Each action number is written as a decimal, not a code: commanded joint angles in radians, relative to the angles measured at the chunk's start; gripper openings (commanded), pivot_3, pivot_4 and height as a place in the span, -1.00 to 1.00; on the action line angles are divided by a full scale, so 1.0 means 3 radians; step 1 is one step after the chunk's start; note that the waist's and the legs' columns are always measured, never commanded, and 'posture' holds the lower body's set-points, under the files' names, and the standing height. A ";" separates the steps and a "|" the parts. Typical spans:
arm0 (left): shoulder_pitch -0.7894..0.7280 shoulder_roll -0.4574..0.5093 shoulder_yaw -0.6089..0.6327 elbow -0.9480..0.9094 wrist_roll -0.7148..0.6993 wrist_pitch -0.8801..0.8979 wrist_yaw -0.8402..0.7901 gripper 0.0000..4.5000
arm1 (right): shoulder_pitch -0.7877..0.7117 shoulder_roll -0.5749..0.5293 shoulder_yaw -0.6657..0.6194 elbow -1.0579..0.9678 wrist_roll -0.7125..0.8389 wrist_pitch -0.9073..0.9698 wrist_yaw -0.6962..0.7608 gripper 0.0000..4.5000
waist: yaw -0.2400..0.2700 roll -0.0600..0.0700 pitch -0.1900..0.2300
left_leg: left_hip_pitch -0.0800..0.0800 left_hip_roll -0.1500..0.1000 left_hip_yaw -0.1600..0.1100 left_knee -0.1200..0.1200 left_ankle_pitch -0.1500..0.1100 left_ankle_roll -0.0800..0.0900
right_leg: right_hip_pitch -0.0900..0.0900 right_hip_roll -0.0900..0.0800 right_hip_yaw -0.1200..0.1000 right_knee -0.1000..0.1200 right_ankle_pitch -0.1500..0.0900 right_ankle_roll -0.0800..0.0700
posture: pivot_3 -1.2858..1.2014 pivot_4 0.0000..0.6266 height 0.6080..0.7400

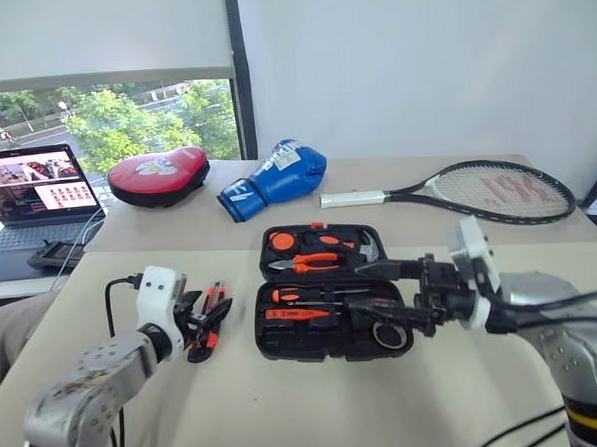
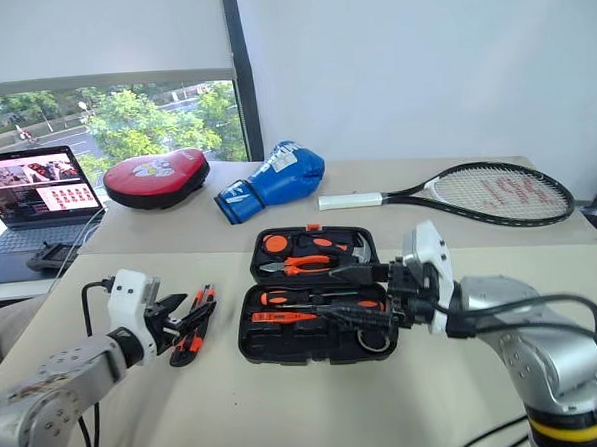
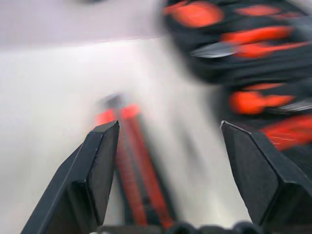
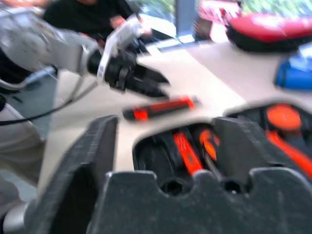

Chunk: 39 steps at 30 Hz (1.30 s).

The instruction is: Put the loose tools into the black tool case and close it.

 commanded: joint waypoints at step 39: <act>-0.1856 0.0491 -0.2536 0.2086 0.1697 -0.2704 -0.3918 -0.23 | 0.2093 -0.0480 -0.1750 -0.1066 0.0429 -0.0344 -0.0254 1.00 | 0.0017 -0.0003 0.0006 | -0.0002 0.0001 0.0012 0.0008 -0.0014 0.0050 | 0.0005 0.0012 0.0003 -0.0005 -0.0004 0.0000 | 0.03 -0.52 1.00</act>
